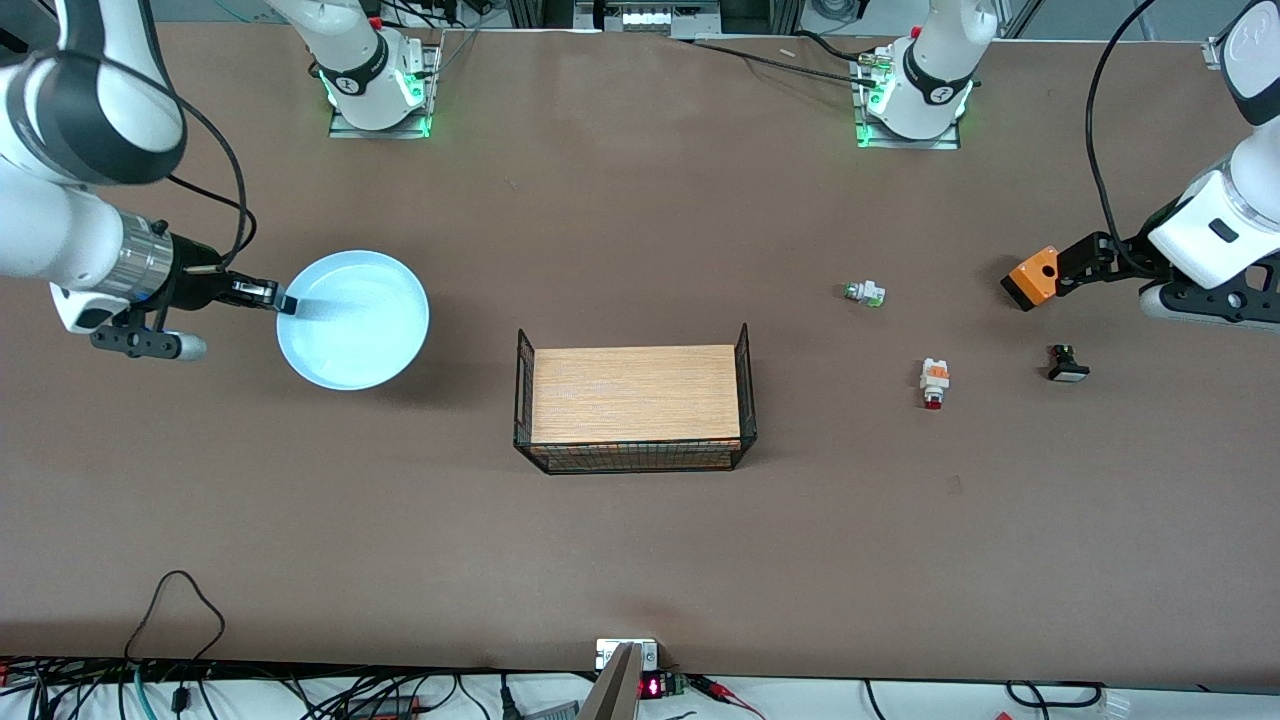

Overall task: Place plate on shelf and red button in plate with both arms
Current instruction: 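Carry the plate with the right gripper over the wire basket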

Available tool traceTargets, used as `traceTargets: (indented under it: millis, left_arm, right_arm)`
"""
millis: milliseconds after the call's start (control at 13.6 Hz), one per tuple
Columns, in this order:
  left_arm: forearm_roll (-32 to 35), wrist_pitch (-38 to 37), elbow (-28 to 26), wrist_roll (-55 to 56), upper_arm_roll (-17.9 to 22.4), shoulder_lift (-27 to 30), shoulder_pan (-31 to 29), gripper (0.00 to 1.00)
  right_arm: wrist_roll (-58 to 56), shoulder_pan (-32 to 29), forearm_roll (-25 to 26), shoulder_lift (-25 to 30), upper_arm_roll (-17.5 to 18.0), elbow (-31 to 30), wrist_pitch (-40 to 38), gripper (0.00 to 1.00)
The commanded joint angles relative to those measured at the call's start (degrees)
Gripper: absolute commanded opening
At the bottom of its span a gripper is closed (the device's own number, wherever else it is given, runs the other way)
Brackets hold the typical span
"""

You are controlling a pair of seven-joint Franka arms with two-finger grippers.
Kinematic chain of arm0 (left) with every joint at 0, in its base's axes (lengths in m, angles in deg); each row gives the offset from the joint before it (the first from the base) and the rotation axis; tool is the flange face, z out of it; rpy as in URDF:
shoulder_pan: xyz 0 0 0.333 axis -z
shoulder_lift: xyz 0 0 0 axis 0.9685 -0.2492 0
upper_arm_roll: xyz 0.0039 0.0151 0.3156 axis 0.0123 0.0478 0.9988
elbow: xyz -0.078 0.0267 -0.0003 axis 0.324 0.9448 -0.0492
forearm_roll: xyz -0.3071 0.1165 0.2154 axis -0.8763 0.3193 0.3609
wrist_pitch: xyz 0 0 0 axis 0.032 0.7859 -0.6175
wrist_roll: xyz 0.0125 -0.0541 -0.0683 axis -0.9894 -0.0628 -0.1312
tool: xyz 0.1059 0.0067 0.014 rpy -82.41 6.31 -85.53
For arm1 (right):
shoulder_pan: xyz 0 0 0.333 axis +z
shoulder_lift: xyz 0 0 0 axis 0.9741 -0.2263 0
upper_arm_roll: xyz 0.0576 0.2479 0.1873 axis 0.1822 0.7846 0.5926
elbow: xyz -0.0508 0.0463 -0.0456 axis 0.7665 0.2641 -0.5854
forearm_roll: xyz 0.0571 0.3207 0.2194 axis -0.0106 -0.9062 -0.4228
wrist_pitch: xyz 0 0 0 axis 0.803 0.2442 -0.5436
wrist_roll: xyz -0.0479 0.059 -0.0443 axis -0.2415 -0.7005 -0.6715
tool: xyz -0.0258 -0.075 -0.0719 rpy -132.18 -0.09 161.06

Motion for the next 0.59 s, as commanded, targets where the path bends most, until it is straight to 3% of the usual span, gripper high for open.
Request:
traceTargets:
  millis: [0,293,513]
  left_arm:
    - [-0.6,-1.3,1.4,-1.5,0.2,-0.6,-0.2,1.0]
    - [-0.6,-1.3,1.4,-1.5,0.2,-0.6,-0.2,1.0]
    - [-0.6,-1.3,1.4,-1.5,0.2,-0.6,-0.2,1.0]
  right_arm:
    - [11.7,3.5,-3.1,-1.0,0.9,5.5,-2.1,0.0]
    - [29.7,13.8,-3.3,-4.0,0.9,9.6,-0.9,0.0]
    - [36.9,20.3,-3.2,-7.2,0.8,10.1,6.6,0.0]
